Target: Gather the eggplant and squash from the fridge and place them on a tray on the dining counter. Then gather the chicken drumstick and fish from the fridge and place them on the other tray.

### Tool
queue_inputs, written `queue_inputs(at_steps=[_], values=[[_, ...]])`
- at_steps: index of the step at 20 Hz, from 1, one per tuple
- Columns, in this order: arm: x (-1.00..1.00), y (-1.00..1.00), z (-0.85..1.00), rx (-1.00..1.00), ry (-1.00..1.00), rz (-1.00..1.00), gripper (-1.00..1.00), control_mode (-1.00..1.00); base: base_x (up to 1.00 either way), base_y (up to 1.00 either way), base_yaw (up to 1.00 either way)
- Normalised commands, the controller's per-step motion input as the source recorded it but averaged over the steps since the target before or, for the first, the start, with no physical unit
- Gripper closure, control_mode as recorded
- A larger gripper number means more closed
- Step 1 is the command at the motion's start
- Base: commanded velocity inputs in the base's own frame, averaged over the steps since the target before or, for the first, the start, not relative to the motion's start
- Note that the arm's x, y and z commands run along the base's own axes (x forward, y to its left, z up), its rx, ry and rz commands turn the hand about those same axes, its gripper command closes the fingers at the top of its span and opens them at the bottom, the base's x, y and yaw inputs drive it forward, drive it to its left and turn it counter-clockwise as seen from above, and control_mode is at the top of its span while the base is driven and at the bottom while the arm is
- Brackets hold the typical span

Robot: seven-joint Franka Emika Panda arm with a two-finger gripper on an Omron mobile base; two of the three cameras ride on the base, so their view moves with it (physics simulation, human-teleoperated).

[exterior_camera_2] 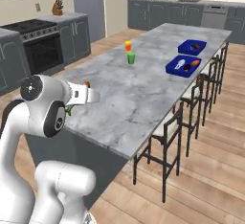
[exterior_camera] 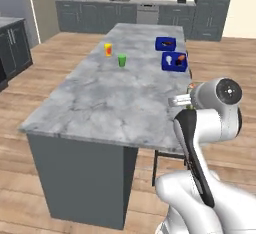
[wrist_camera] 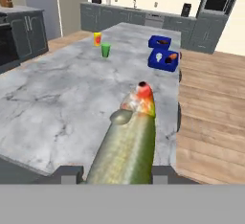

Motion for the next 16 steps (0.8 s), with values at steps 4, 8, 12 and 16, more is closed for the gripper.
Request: queue_inputs(at_steps=[4, 8, 12, 16], values=[[0.0, 0.0, 0.0, 0.0, 0.0, 0.0, 1.0, 1.0, -0.29, -1.0, -0.29], [0.0, 0.0, 0.0, 0.0, 0.0, 0.0, 1.0, 1.0, 0.0, -1.0, -0.25], [0.0, 0.0, 0.0, 0.0, 0.0, 0.0, 1.0, 1.0, 0.13, -1.0, -0.22], [0.0, 0.0, 0.0, 0.0, 0.0, 0.0, 1.0, 1.0, 0.37, -1.0, -0.17]])
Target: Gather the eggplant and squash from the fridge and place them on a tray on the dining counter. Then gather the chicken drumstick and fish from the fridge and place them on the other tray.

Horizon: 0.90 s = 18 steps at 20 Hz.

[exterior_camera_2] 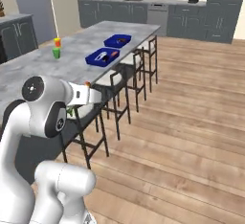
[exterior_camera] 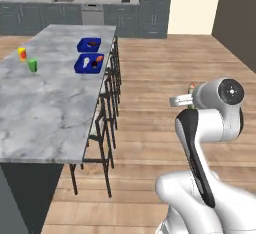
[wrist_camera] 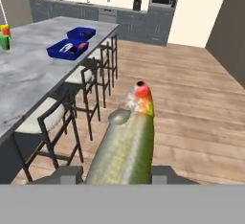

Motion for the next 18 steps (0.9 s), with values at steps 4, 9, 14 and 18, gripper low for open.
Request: queue_inputs(at_steps=[4, 9, 14, 18], values=[[0.0, 0.0, 0.0, 0.0, 0.0, 0.0, 1.0, 1.0, 0.58, -1.0, -0.13], [0.0, 0.0, 0.0, 0.0, 0.0, 0.0, 1.0, 1.0, 0.91, -1.0, -0.09], [0.0, 0.0, 0.0, 0.0, 0.0, 0.0, 1.0, 1.0, 1.0, -1.0, -0.03], [0.0, 0.0, 0.0, 0.0, 0.0, 0.0, 1.0, 1.0, 1.0, -0.62, 0.03]])
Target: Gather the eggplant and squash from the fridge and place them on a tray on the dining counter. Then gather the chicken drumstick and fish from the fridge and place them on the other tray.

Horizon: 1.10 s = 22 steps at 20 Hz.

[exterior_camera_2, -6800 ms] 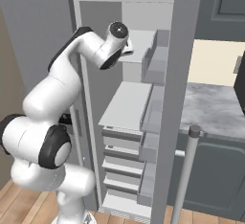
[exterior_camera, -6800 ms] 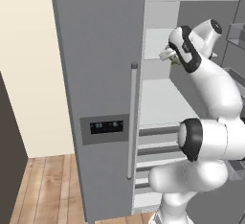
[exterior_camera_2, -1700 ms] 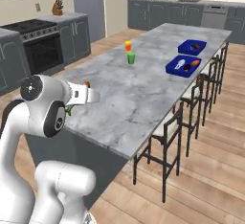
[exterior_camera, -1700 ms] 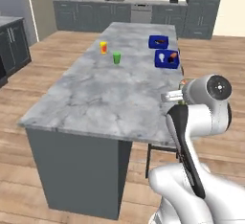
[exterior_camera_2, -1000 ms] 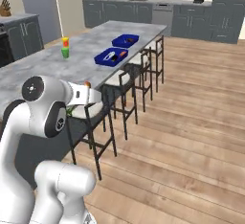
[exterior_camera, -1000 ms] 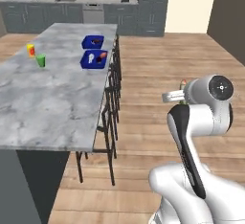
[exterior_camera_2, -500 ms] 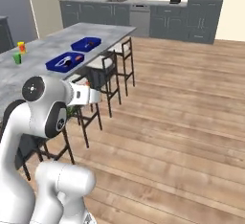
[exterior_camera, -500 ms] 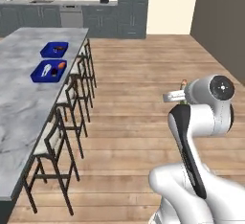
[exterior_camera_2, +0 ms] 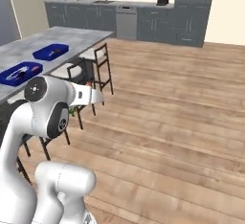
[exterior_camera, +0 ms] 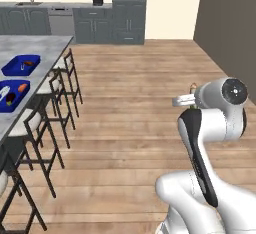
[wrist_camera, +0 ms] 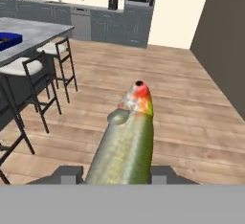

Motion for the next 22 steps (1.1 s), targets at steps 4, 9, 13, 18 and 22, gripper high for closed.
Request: queue_inputs(at_steps=[4, 9, 13, 18, 22], values=[[0.0, 0.0, 0.0, 0.0, 0.0, 0.0, 1.0, 1.0, 1.0, -0.44, 0.21], [0.0, 0.0, 0.0, 0.0, 0.0, 0.0, 1.0, 1.0, 1.0, -0.41, 0.34], [0.0, 0.0, 0.0, 0.0, 0.0, 0.0, 1.0, 1.0, 1.0, -0.59, 0.38], [0.0, 0.0, 0.0, 0.0, 0.0, 0.0, 1.0, 1.0, 1.0, -0.57, 0.39], [0.0, 0.0, 0.0, 0.0, 0.0, 0.0, 1.0, 1.0, 1.0, -0.49, 0.44]])
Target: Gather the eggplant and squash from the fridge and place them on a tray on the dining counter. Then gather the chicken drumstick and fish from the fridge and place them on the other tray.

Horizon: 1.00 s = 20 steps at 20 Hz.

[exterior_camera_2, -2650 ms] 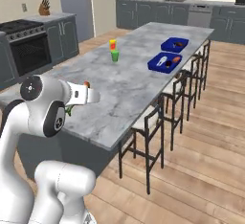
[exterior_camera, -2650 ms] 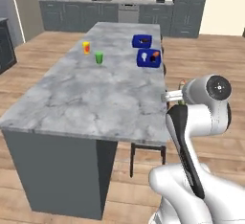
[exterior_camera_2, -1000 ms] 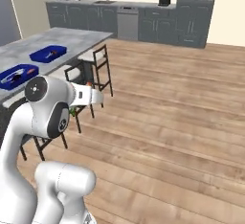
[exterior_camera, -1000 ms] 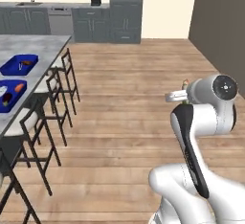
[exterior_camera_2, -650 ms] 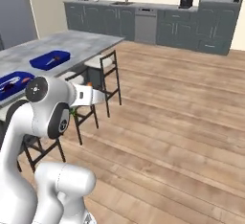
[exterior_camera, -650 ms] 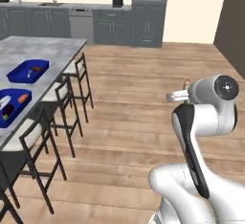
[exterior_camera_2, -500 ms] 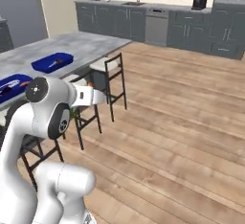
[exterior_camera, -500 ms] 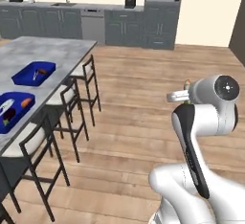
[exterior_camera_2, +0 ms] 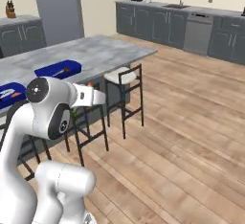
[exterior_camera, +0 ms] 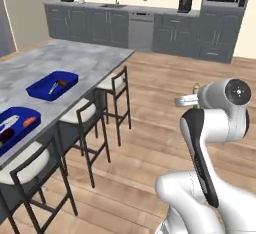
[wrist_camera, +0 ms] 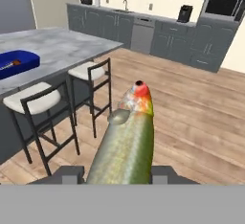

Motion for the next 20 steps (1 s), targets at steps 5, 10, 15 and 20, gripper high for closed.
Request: queue_inputs(at_steps=[5, 10, 15, 20], values=[[0.0, 0.0, 0.0, 0.0, 0.0, 0.0, 1.0, 1.0, 1.0, -0.46, 0.49], [0.0, 0.0, 0.0, 0.0, 0.0, 0.0, 1.0, 1.0, 1.0, -0.34, 0.58], [0.0, 0.0, 0.0, 0.0, 0.0, 0.0, 1.0, 1.0, 1.0, -0.25, 0.6], [0.0, 0.0, 0.0, 0.0, 0.0, 0.0, 1.0, 1.0, 1.0, -0.11, 0.55]])
